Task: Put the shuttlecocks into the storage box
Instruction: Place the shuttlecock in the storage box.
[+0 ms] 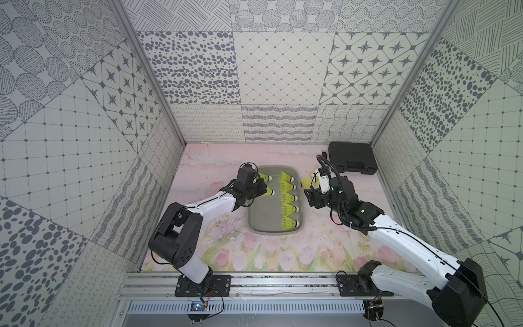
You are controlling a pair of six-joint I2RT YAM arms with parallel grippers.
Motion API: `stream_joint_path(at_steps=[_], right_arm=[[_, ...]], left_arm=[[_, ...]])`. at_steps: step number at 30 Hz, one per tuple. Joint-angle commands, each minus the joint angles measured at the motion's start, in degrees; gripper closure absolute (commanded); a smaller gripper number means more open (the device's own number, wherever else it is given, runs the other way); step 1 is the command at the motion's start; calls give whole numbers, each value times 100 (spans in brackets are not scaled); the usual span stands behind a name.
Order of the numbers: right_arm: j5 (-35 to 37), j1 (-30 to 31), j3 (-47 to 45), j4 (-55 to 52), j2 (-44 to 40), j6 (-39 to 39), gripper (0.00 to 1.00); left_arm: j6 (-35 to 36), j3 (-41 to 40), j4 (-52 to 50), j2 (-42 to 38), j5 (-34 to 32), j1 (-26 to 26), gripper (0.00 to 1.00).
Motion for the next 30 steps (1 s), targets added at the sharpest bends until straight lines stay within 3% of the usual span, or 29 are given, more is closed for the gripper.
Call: stream_joint_path(at_steps=[1,16,30], right_arm=[[33,-27,-38,230,79,14,25],[30,-61,19,195,238,25,24],[22,-106,8,148,251,32,24]], left_arm=[[-305,-25,613,222,161,184,100],[-283,216,728,760,599,508,100],[26,514,323,875,390,591,100]])
